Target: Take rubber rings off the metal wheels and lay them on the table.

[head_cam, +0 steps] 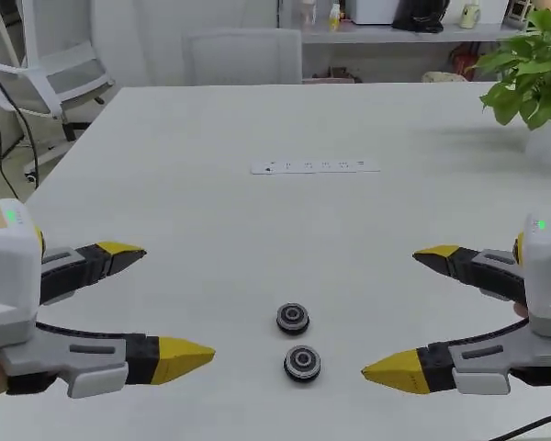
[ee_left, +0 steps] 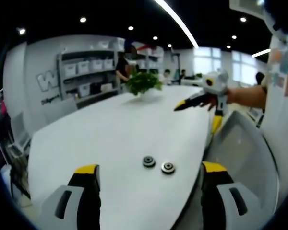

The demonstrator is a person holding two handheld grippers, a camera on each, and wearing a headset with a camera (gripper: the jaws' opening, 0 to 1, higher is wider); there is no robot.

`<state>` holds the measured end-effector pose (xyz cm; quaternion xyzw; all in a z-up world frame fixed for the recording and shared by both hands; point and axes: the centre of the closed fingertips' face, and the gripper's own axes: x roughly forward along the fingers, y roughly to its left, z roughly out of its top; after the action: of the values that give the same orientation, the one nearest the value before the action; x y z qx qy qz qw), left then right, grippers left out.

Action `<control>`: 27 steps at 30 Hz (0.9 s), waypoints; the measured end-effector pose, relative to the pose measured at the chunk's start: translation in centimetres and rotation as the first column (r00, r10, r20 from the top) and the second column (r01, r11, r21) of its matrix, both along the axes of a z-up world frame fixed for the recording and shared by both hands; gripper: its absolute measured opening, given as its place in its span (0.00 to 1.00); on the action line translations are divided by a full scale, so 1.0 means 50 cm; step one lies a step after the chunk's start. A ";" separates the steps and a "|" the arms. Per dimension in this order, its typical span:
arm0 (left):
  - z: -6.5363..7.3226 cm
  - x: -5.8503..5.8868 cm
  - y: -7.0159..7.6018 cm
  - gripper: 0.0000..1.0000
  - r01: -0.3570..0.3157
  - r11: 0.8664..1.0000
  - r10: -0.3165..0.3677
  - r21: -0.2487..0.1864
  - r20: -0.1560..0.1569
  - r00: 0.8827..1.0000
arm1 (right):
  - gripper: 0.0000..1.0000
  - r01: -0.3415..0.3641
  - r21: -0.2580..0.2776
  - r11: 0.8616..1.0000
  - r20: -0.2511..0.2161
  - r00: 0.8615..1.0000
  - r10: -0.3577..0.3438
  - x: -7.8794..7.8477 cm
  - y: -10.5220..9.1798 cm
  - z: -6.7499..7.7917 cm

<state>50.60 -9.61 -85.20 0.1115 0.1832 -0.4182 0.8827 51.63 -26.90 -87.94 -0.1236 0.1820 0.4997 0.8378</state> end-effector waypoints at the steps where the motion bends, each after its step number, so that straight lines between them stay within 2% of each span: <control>1: -0.002 0.003 -0.001 0.87 0.003 1.000 -0.003 0.005 -0.001 1.000 | 0.99 -0.002 -0.001 1.000 0.001 1.000 0.002 0.003 0.001 0.000; 9: -0.007 0.021 -0.009 0.86 0.020 1.000 -0.020 0.015 -0.007 1.000 | 0.99 -0.015 -0.008 1.000 0.005 1.000 0.015 0.023 0.004 0.000; 18: 0.004 0.050 -0.012 0.86 0.035 0.999 -0.036 0.032 0.006 0.999 | 0.99 -0.026 -0.013 1.000 0.016 1.000 0.026 0.044 0.011 0.006; 27: -0.001 0.068 -0.020 0.85 0.053 0.998 -0.053 0.046 0.004 0.999 | 0.97 -0.038 -0.024 0.999 0.012 0.999 0.038 0.058 0.018 -0.002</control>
<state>54.02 -10.63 -85.26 0.1374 0.1873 -0.4370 0.8689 54.55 -26.00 -88.02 -0.1400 0.1804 0.5126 0.8277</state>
